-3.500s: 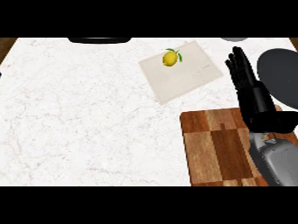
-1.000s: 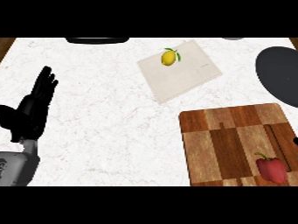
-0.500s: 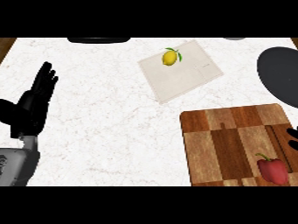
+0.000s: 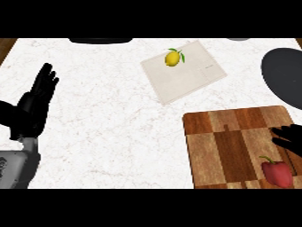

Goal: Pick the bell pepper from the cutting board and place it in the pan

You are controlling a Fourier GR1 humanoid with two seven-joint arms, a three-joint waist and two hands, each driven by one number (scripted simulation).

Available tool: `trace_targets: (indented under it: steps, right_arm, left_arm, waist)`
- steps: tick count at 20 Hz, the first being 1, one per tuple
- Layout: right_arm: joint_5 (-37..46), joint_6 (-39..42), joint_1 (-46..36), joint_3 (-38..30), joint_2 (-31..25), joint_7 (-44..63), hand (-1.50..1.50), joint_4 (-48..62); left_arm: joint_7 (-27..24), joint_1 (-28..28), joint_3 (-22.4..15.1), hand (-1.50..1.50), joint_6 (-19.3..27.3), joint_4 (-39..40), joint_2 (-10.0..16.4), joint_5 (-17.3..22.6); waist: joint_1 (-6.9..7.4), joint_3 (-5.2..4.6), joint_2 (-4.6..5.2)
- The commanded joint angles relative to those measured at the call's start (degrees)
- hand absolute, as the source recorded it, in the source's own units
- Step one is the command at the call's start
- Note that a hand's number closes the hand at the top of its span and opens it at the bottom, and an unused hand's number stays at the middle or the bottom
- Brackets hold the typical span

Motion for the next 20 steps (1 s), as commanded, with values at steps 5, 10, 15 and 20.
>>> trace_targets:
  steps: [5,10,15,20]
  right_arm:
    - [11.69,-2.25,2.59,4.51,4.37,-3.74,-1.50,0.13]
    - [18.61,-3.20,0.82,7.62,5.55,-1.79,-1.50,1.47]
    - [25.10,-4.93,2.34,9.05,6.35,-0.25,-1.50,0.45]
    - [30.00,-5.97,-0.98,10.64,7.60,-1.88,-1.50,6.49]
  left_arm:
    - [-3.03,-0.02,2.76,0.00,-2.40,2.88,-0.72,-1.37]
    - [1.74,-0.41,1.95,0.00,-1.68,-1.67,-1.97,-1.92]
    - [-0.28,0.09,0.76,0.00,0.57,0.19,-4.74,-5.04]
    - [3.37,0.57,2.17,0.00,-1.92,-4.21,-4.02,-3.43]
  waist:
    - [-0.36,0.00,-0.04]
    - [-0.17,0.01,-0.06]
    - [-0.39,-0.01,-0.08]
    - [-0.14,0.00,-0.05]
